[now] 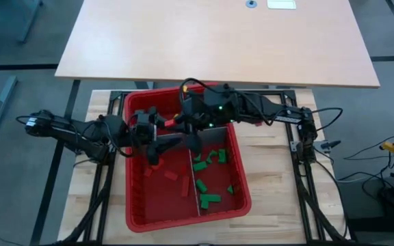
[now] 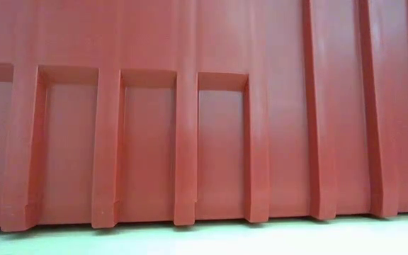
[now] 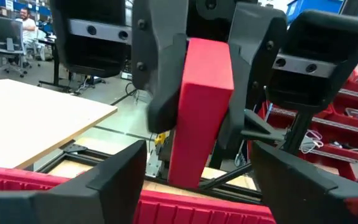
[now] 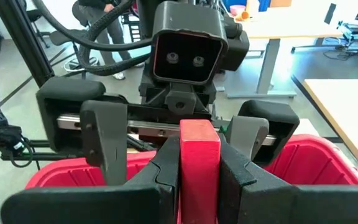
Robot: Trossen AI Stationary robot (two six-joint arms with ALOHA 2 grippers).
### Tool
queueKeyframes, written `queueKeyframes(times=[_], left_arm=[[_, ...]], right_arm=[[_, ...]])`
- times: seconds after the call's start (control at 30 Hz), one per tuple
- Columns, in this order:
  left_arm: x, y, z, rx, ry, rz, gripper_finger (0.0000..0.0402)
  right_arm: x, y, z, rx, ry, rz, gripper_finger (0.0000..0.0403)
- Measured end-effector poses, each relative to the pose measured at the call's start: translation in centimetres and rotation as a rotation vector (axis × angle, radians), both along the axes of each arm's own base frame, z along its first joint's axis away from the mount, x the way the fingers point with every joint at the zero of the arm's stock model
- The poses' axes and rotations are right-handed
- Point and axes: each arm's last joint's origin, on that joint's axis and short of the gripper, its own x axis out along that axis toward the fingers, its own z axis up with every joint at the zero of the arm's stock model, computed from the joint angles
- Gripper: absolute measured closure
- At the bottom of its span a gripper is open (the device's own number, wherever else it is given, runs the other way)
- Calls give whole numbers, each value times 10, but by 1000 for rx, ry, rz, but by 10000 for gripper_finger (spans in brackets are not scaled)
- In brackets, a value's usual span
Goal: Sort blocks
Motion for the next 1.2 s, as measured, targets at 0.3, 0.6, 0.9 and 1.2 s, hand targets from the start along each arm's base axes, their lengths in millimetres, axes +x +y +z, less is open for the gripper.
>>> queueKeyframes(times=[0.3, 0.6, 0.9, 1.2], left_arm=[[4, 0, -3, 3, 15, 15, 311], [3, -1, -3, 40, 16, 7, 366], [-3, -1, -12, 13, 139, -29, 366], [-38, -9, -33, -116, 449, -184, 366]], right_arm=[[1, -1, -1, 4, 3, 6, 364], [1, -1, -1, 19, 3, 21, 364], [1, -3, -3, 59, 19, 0, 314], [-3, -9, 2, 75, 10, -17, 193]])
